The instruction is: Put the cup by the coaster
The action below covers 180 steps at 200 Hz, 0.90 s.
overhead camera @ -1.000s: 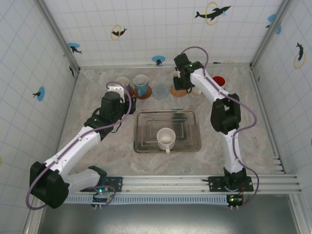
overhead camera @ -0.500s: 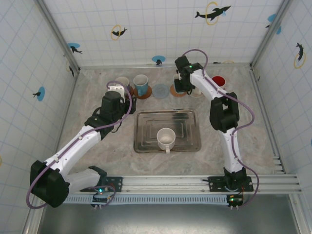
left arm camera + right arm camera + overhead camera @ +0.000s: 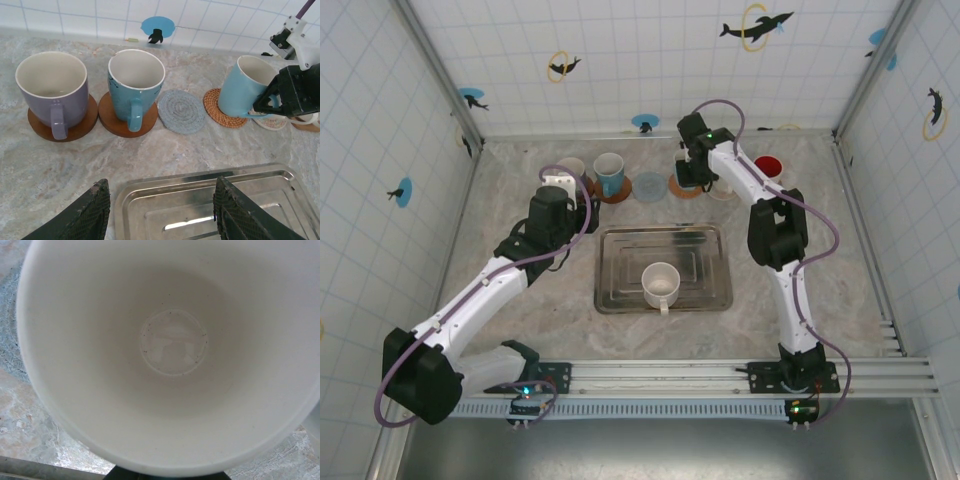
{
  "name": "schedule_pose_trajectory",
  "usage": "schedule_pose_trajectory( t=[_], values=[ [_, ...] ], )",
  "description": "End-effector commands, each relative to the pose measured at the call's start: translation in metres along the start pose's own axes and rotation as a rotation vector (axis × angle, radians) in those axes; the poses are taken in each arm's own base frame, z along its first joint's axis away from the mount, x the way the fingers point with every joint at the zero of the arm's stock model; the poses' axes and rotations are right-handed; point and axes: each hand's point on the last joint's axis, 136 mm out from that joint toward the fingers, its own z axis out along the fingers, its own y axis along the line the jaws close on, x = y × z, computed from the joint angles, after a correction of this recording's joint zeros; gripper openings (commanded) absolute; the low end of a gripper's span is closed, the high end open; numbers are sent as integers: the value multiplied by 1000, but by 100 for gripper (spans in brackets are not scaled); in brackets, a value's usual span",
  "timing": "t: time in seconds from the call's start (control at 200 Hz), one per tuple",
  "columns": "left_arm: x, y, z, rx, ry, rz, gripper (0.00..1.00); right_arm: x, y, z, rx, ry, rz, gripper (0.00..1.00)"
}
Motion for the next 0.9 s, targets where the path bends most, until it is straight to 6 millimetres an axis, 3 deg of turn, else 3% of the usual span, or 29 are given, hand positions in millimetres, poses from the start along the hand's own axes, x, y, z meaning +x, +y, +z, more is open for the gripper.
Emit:
schedule_pose_trajectory(
  t=[0.0,0.896],
  values=[
    [-11,-3,-1,4,-17,14,56,-29,0,-14,-2,-98,1,0],
    [-10,-3,-1,5,-15,16,56,-23,-4,-1,23,-65,6,0]
  ],
)
